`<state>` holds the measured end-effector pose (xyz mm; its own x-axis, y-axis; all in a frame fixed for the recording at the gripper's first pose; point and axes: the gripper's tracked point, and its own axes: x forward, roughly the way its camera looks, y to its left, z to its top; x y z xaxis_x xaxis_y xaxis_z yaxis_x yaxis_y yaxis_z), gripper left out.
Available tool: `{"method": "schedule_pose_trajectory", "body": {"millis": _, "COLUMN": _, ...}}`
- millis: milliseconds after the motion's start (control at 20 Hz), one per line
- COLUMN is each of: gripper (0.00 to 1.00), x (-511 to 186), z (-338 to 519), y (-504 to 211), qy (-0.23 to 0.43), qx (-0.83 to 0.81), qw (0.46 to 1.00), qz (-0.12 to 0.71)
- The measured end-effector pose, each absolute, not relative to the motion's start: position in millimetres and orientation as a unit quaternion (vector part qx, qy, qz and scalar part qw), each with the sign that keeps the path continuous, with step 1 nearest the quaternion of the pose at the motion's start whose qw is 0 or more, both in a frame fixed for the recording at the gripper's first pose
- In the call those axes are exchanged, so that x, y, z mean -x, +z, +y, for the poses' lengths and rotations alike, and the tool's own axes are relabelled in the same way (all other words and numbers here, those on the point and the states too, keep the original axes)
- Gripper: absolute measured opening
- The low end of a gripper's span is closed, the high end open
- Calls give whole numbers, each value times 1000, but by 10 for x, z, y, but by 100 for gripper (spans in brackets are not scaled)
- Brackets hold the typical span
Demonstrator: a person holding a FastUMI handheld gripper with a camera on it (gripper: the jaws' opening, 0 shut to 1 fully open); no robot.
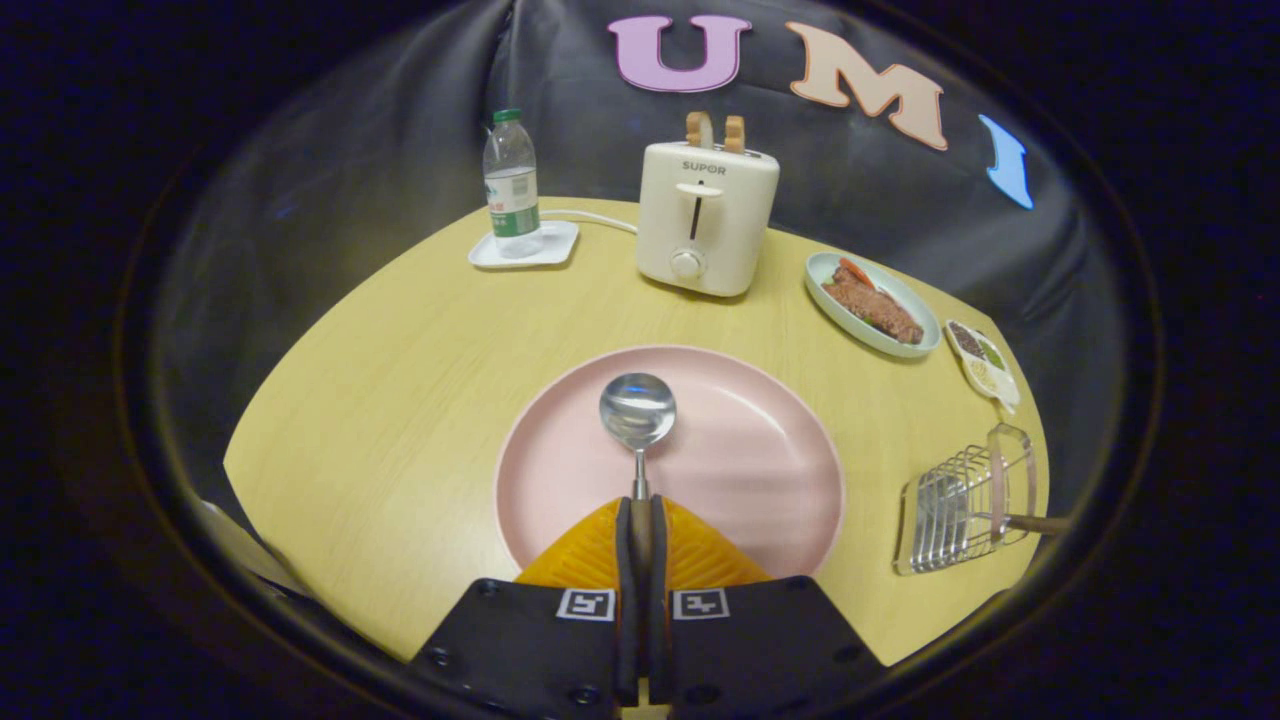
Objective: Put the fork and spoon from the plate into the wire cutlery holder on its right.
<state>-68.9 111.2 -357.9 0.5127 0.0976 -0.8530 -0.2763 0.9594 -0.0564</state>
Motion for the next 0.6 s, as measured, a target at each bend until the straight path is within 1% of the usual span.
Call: {"method": "schedule_pose_trajectory", "body": {"millis": 600, "gripper": 7, "x": 724, "z": 564, "y": -3071, "qy": 122, "qx": 90, "qw": 856, "qz": 495}}
